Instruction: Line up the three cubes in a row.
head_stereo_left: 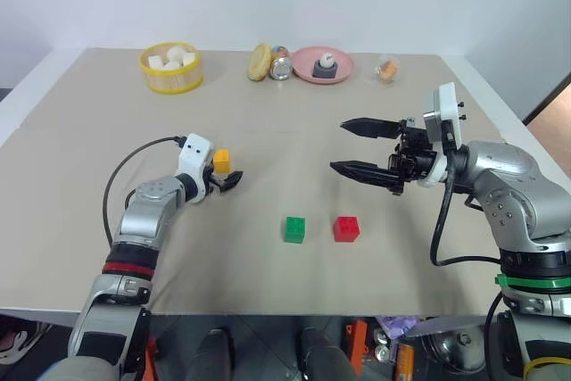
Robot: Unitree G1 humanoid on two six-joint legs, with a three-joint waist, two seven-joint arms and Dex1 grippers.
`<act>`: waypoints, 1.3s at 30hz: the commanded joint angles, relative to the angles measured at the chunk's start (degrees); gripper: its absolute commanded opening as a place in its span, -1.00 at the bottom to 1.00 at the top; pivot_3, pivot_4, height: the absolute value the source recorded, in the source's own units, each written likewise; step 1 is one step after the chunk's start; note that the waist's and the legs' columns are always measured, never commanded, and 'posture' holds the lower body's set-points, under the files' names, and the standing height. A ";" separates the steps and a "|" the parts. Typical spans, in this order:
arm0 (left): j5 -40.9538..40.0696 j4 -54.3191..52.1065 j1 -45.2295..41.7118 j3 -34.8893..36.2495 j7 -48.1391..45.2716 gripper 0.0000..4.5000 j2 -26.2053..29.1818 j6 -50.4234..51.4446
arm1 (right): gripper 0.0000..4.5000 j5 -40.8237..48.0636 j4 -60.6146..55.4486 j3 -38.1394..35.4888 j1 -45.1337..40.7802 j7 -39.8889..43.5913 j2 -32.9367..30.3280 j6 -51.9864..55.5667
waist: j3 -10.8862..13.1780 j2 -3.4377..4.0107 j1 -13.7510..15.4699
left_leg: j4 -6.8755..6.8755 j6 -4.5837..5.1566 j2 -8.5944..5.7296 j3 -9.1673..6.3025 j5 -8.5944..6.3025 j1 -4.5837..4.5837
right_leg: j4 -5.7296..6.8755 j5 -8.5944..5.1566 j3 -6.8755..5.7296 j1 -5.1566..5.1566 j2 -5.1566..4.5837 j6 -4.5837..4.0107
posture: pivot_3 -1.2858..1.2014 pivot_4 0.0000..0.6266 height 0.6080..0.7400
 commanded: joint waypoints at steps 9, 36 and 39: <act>0.53 -8.15 1.02 1.70 12.10 0.99 -3.47 9.06 | 0.93 0.04 0.30 -0.11 -1.87 0.69 0.53 -1.11 | 0.00 0.00 -0.04 | 0.05 0.00 0.00 -0.01 0.00 0.02 | 0.00 0.03 0.00 0.02 0.01 -0.02 | 0.03 -0.52 1.00; 0.59 -12.56 -0.98 1.83 22.63 0.34 -7.50 16.04 | 0.93 -0.87 0.78 0.19 -1.44 0.65 0.53 -1.65 | 0.00 -0.01 -0.10 | 0.05 0.00 0.00 -0.01 0.00 0.04 | 0.00 0.04 0.00 0.03 0.02 -0.03 | 0.03 -0.52 1.00; 0.63 -12.57 -0.99 1.52 22.75 -0.08 -7.47 16.13 | 0.93 -0.91 0.77 0.21 -1.42 0.70 0.55 -1.65 | 0.00 -0.01 -0.03 | 0.05 0.00 -0.02 -0.01 0.00 0.02 | -0.02 0.03 0.00 0.03 0.00 -0.02 | 0.03 -0.52 1.00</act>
